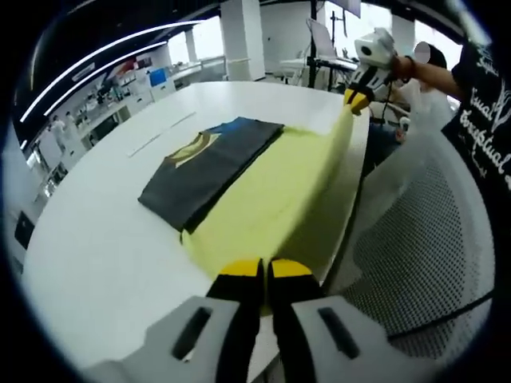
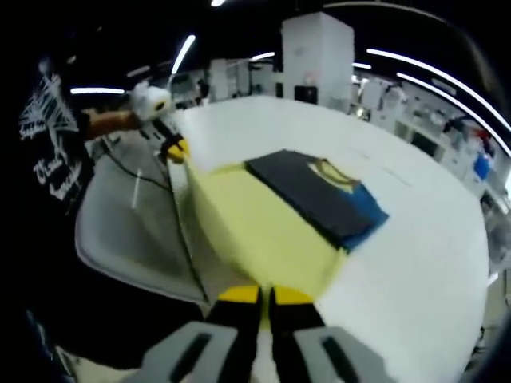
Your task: Fold the garment on the visible template until the final outline fits inside the template.
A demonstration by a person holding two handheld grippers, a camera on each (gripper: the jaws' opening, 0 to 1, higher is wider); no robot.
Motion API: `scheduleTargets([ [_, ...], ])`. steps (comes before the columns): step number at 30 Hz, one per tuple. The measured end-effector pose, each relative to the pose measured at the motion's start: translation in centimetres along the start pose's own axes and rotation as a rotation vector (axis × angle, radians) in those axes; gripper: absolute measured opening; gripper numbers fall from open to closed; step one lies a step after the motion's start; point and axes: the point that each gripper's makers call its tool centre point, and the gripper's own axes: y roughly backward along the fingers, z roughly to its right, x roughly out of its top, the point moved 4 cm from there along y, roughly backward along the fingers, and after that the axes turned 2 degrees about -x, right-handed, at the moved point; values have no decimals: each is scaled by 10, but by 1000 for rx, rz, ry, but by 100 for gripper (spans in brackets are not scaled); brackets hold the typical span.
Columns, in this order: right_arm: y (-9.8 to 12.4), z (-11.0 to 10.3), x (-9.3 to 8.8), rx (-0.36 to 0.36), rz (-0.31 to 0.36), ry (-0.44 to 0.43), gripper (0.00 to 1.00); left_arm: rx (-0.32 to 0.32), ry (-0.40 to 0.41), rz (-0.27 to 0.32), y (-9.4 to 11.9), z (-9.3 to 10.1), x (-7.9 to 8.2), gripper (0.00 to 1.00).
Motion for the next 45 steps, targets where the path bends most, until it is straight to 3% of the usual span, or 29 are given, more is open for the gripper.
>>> scheduleTargets([
  [21,2,29,32,-66,46,62,0,34,-45,34,4,-33,28,0],
  [45,1,60,74,-146,104,119,0,118,-73,85,2,-73,62,0],
])
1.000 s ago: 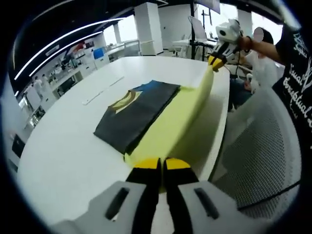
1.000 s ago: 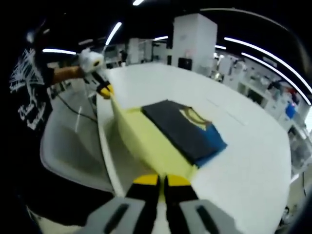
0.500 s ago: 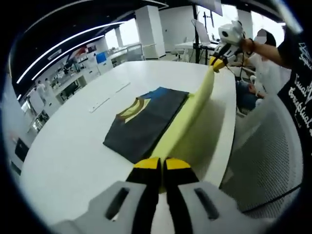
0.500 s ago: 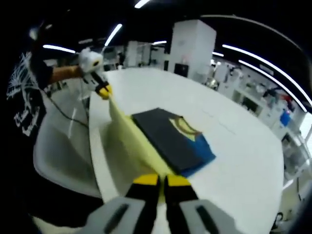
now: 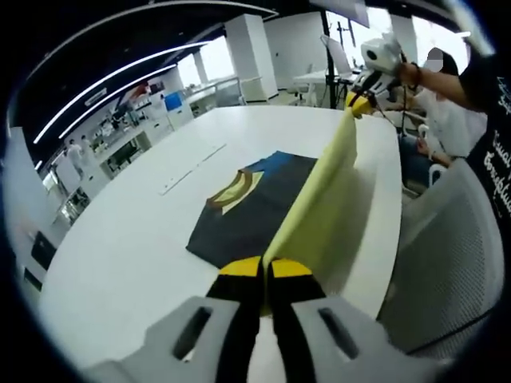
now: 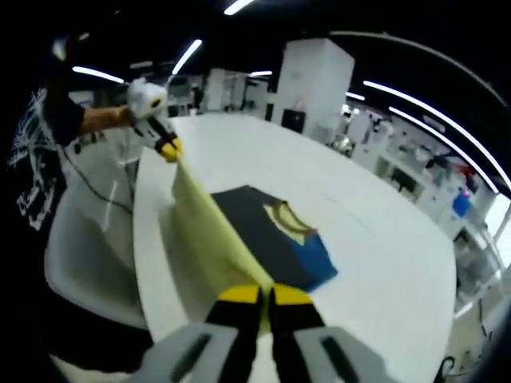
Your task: Fold the garment on the visible template until the final outline fits inside the template.
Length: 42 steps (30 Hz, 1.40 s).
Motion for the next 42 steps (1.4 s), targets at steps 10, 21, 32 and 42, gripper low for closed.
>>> scheduleTargets([
  [10,-9,17,7,-19,17,3,0,22,5,25,-6,-10,15,0],
  [21,-18,41,10,-33,23,19,0,40,-1,52,-15,-25,28,0],
  [32,-24,62,12,-57,39,6,0,58,-2,73,-22,-45,32,0],
  [42,-36,79,26,-111,73,-18,0,102,26,99,-28,-68,35,0],
])
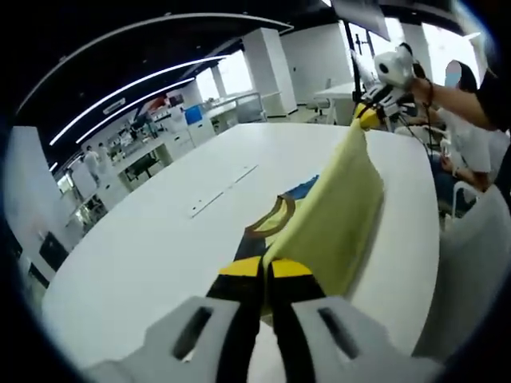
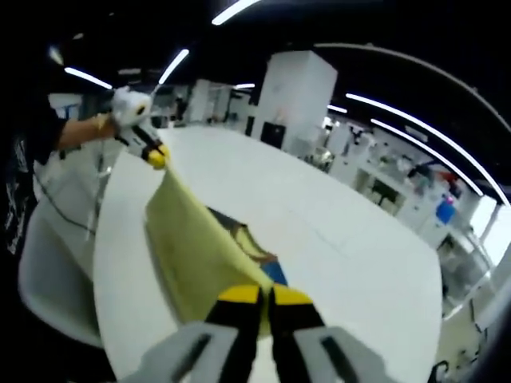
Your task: Fold the garment on the visible template until the final outline fits inside the template.
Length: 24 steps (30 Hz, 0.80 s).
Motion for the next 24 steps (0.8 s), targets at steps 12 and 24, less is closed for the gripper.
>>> scheduleTargets([
  [12,-17,12,8,-33,-8,3,0,16,-8,8,-13,-15,1,0],
  [24,-36,26,10,-69,-32,-12,0,18,1,-5,-30,-29,4,0],
])
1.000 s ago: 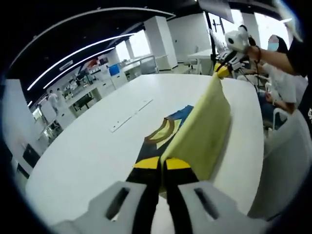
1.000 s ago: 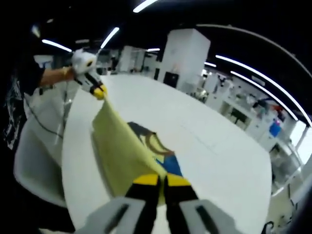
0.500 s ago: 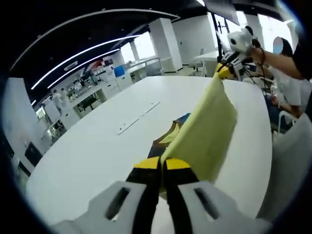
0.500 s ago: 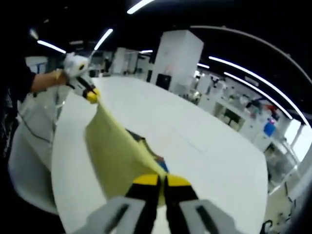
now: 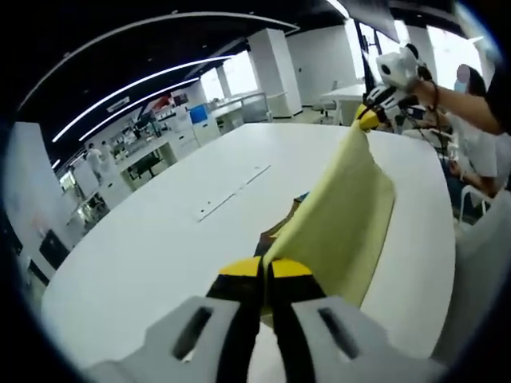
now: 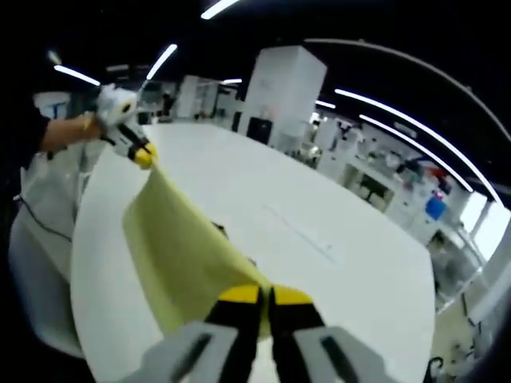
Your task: Fold the garment on the visible template until the final outline fits inside the template.
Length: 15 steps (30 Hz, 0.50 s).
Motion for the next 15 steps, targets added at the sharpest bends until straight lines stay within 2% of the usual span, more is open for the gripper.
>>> scheduleTargets([
  [5,-7,4,-2,-3,-5,-28,0,4,-4,-14,-8,-7,-4,0],
  [15,-26,10,-6,-13,-24,-63,0,-2,77,-33,-26,-15,-12,0],
])
